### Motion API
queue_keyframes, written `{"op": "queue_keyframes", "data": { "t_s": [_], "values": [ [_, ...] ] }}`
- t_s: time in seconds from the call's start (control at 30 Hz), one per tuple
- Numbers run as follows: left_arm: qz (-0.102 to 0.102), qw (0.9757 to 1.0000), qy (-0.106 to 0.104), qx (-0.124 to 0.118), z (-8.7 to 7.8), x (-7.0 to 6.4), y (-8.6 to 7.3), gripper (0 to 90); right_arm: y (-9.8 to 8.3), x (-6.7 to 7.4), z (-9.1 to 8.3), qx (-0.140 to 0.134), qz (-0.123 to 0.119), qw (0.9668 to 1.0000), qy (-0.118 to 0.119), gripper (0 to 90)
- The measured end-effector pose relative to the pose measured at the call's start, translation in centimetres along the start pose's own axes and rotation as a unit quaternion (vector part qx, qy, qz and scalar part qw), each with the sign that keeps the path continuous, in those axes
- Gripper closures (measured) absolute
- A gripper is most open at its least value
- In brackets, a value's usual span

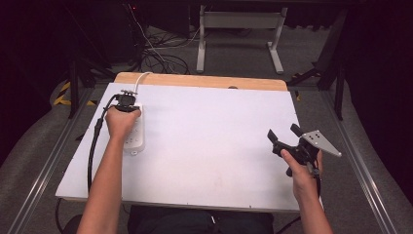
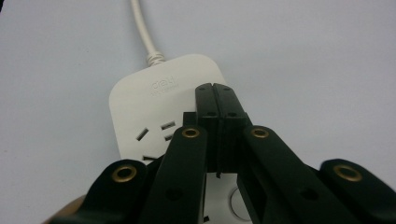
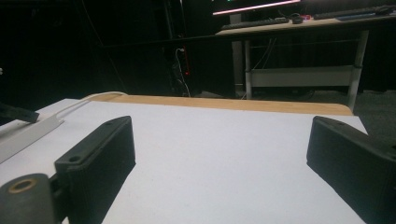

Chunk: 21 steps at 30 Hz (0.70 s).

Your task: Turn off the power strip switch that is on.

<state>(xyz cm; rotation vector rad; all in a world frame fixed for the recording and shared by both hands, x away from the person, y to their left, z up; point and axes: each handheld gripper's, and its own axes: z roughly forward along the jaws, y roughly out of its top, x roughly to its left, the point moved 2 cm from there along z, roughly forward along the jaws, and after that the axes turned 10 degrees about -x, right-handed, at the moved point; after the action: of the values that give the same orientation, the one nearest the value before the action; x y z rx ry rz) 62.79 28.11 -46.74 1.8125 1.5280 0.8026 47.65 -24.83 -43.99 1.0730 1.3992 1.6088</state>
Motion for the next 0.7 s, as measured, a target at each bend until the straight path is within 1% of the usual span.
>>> {"op": "queue_keyframes", "data": {
  "t_s": [0.07,0.1,0.2,0.27,0.4,0.5,0.6,0.7],
  "values": [
    [-0.005,1.0000,-0.001,0.001,0.00,0.09,0.02,90.0,-0.04,0.06,0.02,0.003,0.000,1.0000,0.001,8.4],
    [-0.003,1.0000,-0.001,0.002,0.01,0.12,0.06,90.0,-0.09,0.06,0.04,0.004,-0.001,1.0000,0.001,8.4],
    [-0.007,1.0000,0.000,0.003,0.06,0.07,0.13,90.0,-0.16,0.09,0.05,0.005,0.001,1.0000,0.002,8.4],
    [-0.002,1.0000,0.003,0.004,0.06,0.04,0.14,90.0,-0.17,0.11,0.06,0.006,0.001,1.0000,0.002,8.4],
    [-0.002,1.0000,0.002,0.004,0.03,0.03,0.11,90.0,-0.22,0.14,0.11,0.006,0.001,1.0000,0.002,8.4],
    [-0.003,1.0000,0.006,0.004,0.05,-0.11,0.12,90.0,-0.25,0.20,0.17,0.006,0.000,1.0000,0.003,8.4],
    [-0.009,1.0000,0.003,0.004,0.06,-0.01,0.12,90.0,-0.26,0.22,0.20,0.007,0.001,1.0000,0.004,8.4],
    [-0.009,0.9999,0.002,0.005,0.03,0.04,0.10,90.0,-0.29,0.26,0.25,0.008,0.002,1.0000,0.005,8.4]
  ]
}}
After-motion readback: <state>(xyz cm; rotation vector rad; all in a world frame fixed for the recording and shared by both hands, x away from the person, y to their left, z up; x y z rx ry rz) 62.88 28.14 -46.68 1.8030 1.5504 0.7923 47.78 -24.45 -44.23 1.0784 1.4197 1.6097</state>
